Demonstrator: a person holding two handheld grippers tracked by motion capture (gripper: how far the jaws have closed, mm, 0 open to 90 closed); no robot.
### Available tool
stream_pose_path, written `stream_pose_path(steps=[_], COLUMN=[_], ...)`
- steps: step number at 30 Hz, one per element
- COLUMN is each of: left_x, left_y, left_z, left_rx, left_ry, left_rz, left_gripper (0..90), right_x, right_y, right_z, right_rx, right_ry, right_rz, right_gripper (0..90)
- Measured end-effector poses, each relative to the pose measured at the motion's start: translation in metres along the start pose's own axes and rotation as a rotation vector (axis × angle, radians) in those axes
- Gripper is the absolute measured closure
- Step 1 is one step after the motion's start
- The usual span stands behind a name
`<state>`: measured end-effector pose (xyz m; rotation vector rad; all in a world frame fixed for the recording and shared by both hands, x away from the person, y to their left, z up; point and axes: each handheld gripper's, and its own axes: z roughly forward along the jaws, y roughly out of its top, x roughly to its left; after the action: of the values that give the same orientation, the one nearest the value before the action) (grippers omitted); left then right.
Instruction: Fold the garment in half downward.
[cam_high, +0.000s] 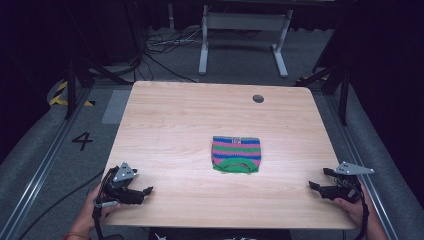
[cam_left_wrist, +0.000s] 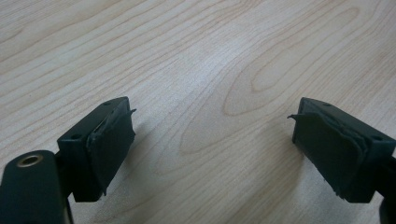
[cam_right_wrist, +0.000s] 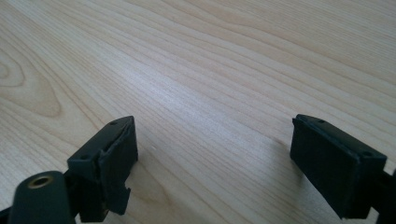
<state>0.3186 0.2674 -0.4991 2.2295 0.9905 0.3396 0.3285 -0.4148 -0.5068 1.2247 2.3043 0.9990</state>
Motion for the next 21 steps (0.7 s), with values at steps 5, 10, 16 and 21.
stream_pose_path(steps=[5, 10, 16, 21], left_x=[-0.0002, -0.0002, -0.0004, -0.0007], left_y=[0.0004, 0.0016, 0.0039, 0.0049], left_z=[0.0003, 0.0016, 0.0043, 0.0052], left_rx=[0.005, 0.007, 0.014, 0.021], left_ry=[0.002, 0.008, 0.013, 0.012], left_rz=[-0.004, -0.002, -0.005, -0.007], left_gripper=[11.5, 10.1, 6.0, 4.8], right_x=[0.0000, 0.0002, 0.0016, 0.0011], right_y=[0.0000, -0.0001, 0.0001, 0.0001], right_z=[0.0000, -0.0001, 0.0000, 0.0001], right_rx=[0.000, -0.001, -0.004, -0.003], right_ry=[-0.002, -0.003, -0.005, -0.002], right_rz=[0.001, -0.001, -0.011, -0.007], right_gripper=[15.3, 15.2, 15.1, 14.9])
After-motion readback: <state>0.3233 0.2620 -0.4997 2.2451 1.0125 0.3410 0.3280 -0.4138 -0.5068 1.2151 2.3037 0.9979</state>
